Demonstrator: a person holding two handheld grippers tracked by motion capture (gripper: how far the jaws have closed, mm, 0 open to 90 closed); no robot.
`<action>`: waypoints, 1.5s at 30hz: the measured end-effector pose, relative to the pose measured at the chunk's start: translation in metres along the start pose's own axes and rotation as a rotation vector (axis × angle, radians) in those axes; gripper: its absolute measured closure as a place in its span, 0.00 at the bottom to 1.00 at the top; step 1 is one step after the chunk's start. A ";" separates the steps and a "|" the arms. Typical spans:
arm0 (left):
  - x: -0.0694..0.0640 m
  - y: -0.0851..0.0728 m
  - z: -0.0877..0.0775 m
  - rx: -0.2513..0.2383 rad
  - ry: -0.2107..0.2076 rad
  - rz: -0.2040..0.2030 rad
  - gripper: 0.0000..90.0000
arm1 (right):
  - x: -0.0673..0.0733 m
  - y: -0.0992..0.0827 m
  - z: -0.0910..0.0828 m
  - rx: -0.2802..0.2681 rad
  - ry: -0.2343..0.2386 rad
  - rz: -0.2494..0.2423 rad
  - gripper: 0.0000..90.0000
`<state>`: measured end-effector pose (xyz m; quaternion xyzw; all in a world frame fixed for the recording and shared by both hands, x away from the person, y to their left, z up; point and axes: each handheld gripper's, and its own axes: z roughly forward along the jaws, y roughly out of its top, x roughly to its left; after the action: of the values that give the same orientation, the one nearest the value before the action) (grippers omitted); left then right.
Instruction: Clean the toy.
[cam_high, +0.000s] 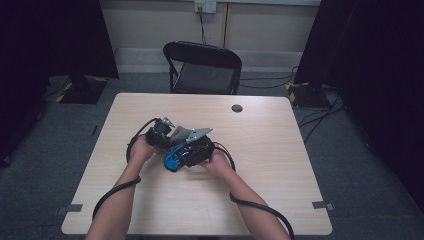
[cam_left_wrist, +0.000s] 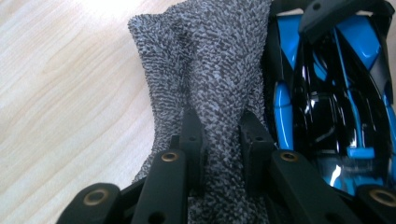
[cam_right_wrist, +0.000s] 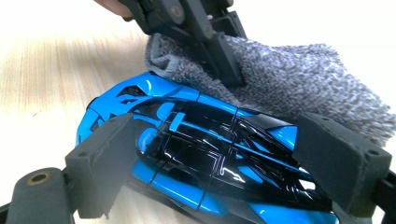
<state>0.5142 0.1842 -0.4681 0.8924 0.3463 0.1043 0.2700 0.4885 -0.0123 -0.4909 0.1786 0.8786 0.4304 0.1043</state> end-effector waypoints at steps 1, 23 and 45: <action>0.000 -0.001 -0.001 -0.002 -0.001 -0.004 0.83 | 0.000 0.000 0.000 0.000 0.000 0.000 0.14; -0.001 -0.045 -0.033 0.013 -0.007 -0.036 0.82 | 0.001 -0.001 0.000 0.000 -0.004 0.000 0.14; -0.028 -0.090 -0.066 -0.010 -0.052 -0.110 0.82 | 0.003 0.002 0.000 0.015 -0.012 0.001 0.15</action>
<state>0.4183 0.2477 -0.4636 0.8729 0.3873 0.0677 0.2888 0.4858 -0.0102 -0.4893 0.1825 0.8811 0.4227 0.1077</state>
